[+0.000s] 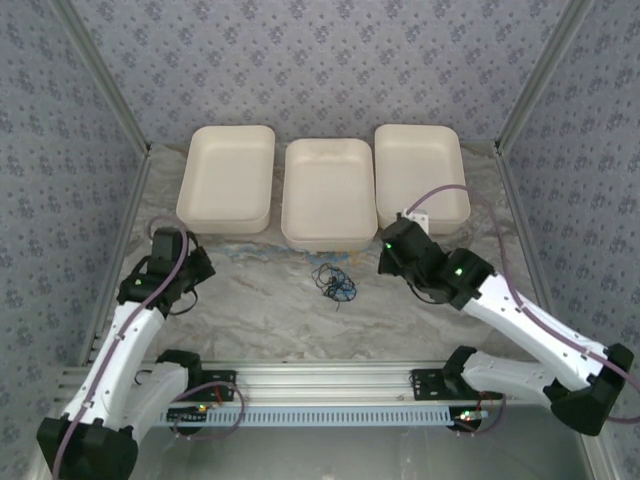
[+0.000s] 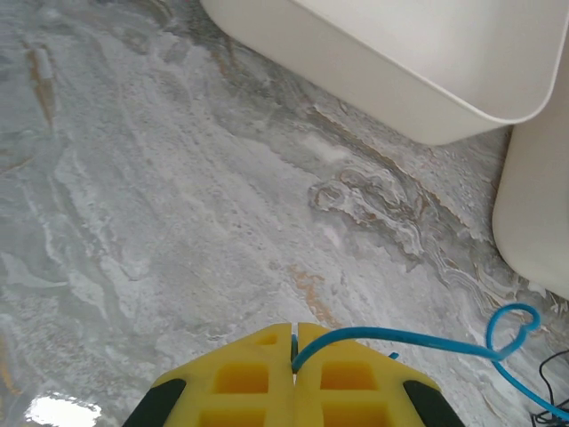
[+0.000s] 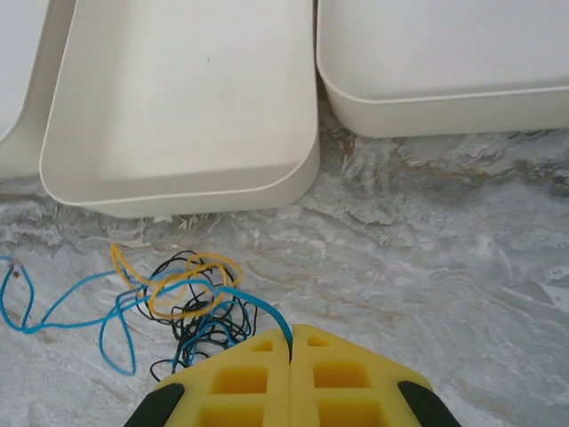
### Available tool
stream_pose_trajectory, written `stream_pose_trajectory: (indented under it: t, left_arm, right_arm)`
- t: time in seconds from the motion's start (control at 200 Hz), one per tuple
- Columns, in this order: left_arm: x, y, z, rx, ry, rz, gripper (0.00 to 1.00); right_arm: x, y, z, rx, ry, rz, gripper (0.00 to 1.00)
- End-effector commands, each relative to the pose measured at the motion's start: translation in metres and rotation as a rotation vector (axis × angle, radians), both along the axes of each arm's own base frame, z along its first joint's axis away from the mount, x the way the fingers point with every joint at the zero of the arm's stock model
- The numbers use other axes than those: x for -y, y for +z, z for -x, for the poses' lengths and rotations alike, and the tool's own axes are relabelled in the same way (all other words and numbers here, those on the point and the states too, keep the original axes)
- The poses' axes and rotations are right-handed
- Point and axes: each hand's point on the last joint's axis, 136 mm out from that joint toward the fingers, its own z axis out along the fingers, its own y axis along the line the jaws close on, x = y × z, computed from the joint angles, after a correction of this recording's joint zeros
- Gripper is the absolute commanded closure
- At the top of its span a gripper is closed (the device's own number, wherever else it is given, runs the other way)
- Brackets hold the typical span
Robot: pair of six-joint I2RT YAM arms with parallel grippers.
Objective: Untangle the cables
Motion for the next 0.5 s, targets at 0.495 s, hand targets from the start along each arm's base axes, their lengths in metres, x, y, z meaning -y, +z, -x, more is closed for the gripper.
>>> stream_pose_trajectory:
  t: [0.495]
  left_arm:
    - [-0.033, 0.036, -0.002, 0.078, 0.138, -0.021, 1.00]
  right_arm:
    - [0.083, 0.002, -0.011, -0.038, -0.209, 0.005, 1.00]
